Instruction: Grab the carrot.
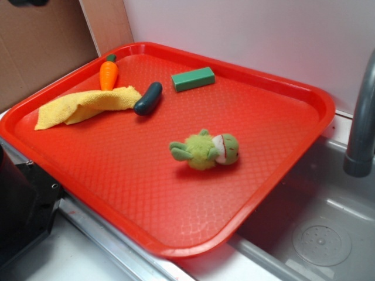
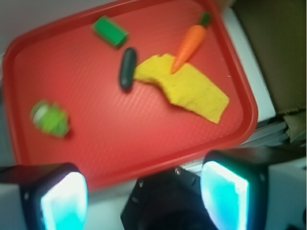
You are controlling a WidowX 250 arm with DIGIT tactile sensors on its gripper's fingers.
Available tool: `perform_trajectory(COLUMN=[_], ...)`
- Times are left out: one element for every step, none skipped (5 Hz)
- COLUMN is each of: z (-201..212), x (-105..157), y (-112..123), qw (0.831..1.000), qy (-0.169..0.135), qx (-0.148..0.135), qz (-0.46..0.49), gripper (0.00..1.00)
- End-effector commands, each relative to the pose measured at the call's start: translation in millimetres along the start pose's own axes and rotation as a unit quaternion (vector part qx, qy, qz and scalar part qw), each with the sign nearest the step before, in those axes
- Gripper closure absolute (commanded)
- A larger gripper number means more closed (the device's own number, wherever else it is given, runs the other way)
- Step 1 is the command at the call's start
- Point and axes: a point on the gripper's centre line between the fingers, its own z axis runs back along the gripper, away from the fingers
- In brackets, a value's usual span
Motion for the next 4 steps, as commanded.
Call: perform_trajectory(z=[-34,-63,-91,-118], x=[35,63,92,115], y=[35,49,59,69], qw=[0.992,0.986,0.983,0.979], qy=[-0.066,-0.085,-0.085,-0.102], qx=[0.013,0.041,0.043,0.054], qz=[0.111,0.137,0.155,0.17], gripper=[0.0,0.0,0.0,0.0])
